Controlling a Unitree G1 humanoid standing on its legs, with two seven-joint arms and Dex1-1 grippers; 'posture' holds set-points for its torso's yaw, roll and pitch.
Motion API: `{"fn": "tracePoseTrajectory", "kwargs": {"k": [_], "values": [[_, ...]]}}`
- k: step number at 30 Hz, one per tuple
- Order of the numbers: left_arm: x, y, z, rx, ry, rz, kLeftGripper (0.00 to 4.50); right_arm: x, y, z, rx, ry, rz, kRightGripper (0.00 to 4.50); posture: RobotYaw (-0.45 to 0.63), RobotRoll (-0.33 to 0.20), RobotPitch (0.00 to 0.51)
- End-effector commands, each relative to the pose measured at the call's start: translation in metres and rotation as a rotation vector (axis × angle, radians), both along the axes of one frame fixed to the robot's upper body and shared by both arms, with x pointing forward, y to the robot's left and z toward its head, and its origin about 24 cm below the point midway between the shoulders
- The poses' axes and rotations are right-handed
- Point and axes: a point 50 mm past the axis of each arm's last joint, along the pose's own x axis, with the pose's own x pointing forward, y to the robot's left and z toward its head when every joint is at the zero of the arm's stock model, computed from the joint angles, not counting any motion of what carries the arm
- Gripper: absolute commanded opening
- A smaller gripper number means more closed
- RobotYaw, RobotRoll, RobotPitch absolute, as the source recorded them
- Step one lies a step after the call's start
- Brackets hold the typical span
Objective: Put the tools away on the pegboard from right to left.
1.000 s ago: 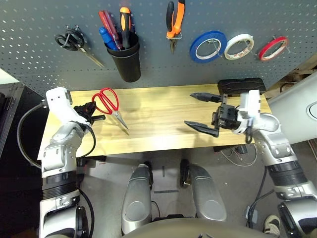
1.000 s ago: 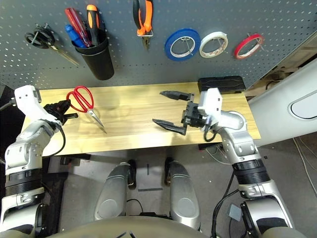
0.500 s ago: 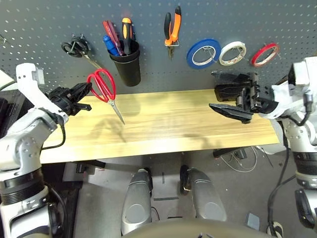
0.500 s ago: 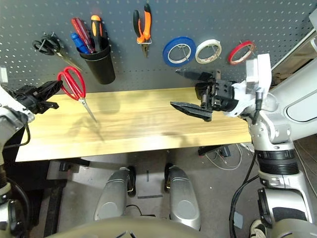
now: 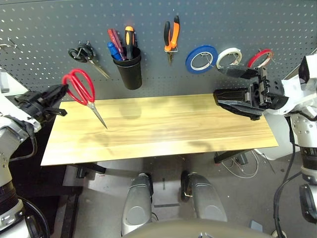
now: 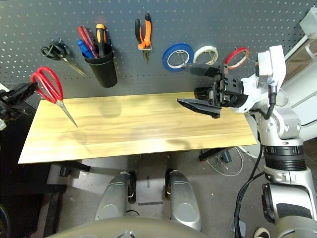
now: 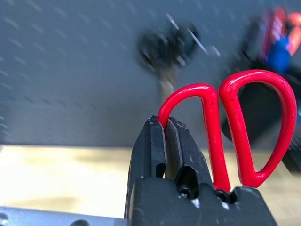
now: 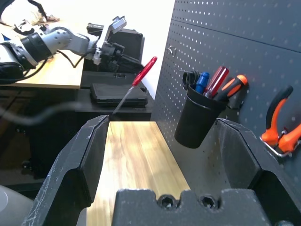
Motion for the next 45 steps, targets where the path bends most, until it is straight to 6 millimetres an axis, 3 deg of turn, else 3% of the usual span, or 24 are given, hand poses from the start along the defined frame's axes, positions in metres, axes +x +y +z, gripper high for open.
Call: {"fn": "tracePoseTrajectory", "kwargs": {"k": [1,15,22,35,39,45], "values": [[0.007,0.006,0.002,0.008,-0.063,0.066,0.03,0.0,-0.001,0.002,-0.01,-0.018,-0.005,4.5,-0.02,0.0,0.087],[0.056,-0.01,-0.006,-0.007,-0.094,0.07,0.03,-0.005,0.003,0.005,-0.011,-0.021,-0.005,4.5,-0.08,0.0,0.093],[0.079,-0.006,-0.013,-0.004,-0.1,0.166,0.03,-0.007,0.006,0.005,-0.005,-0.022,-0.015,4.5,-0.09,0.0,0.093],[0.098,-0.024,-0.026,-0.028,-0.087,0.154,0.03,-0.005,0.014,0.003,0.017,-0.017,-0.016,4.5,-0.09,0.0,0.098],[0.101,-0.031,-0.034,0.004,-0.057,0.15,1.25,-0.002,0.016,-0.002,0.028,-0.004,-0.038,4.5,-0.09,0.0,0.099],[0.09,-0.037,-0.061,0.114,0.013,0.078,3.67,0.002,0.011,-0.026,0.039,0.06,-0.16,4.5,-0.09,0.0,0.103]]}}
